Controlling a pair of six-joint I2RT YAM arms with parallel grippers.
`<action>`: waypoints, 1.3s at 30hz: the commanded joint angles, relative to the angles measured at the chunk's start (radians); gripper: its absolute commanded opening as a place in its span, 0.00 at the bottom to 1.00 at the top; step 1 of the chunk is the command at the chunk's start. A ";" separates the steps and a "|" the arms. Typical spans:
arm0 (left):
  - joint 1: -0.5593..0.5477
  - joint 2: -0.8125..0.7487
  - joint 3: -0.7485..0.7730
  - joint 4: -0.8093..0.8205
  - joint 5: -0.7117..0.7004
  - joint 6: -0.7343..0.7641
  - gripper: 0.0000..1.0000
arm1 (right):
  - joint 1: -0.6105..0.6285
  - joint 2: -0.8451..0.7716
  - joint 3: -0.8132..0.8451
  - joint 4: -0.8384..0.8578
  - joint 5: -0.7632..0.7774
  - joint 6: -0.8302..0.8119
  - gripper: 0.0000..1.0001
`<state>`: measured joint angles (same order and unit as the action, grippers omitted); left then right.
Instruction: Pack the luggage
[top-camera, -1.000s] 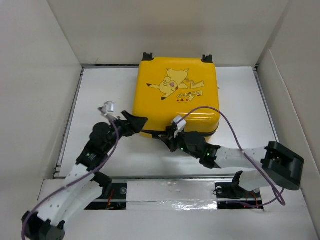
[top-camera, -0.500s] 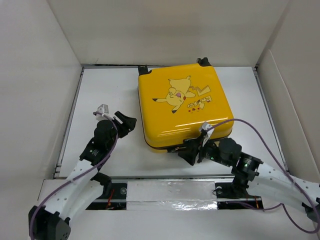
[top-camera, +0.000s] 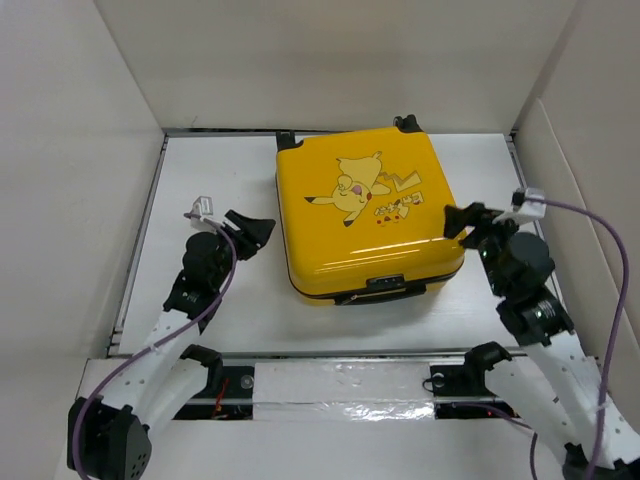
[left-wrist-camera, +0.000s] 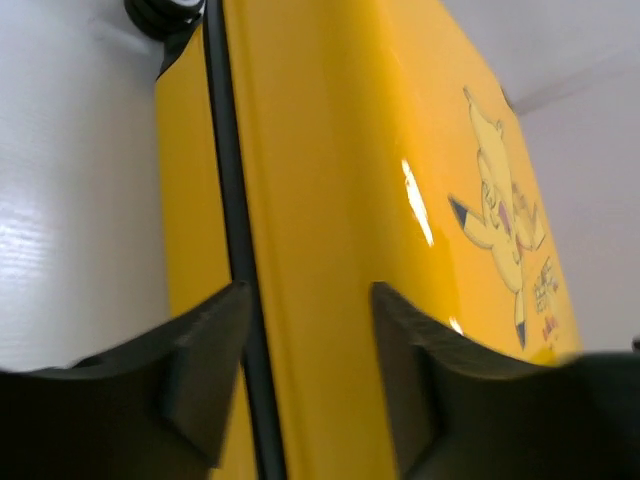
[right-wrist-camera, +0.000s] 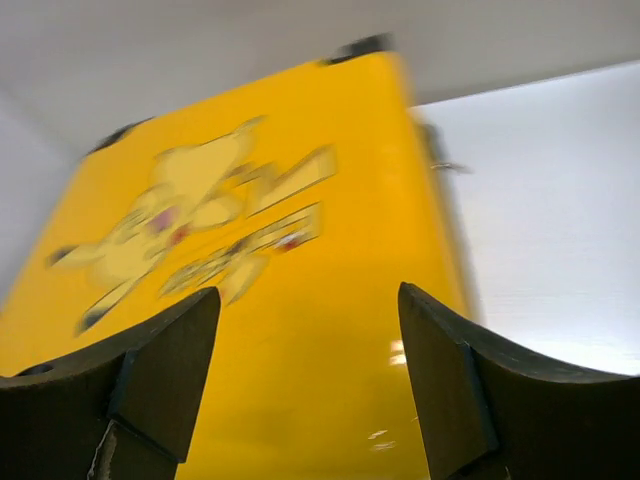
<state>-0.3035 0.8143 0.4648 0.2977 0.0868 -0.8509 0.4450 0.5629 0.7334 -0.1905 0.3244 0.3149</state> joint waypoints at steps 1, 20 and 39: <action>-0.011 -0.075 -0.069 0.023 -0.001 0.019 0.45 | -0.236 0.194 0.070 0.060 0.009 -0.027 0.75; -0.186 0.103 -0.187 0.152 0.094 0.098 0.28 | -0.344 1.250 0.636 0.033 -0.875 -0.158 0.67; -0.341 0.098 -0.117 0.149 -0.039 0.059 0.28 | -0.043 1.630 1.430 -0.193 -0.883 -0.122 0.81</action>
<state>-0.6449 0.9009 0.2131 0.3130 0.0597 -0.8394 0.2111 2.3505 2.1998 -0.3122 -0.3054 0.0929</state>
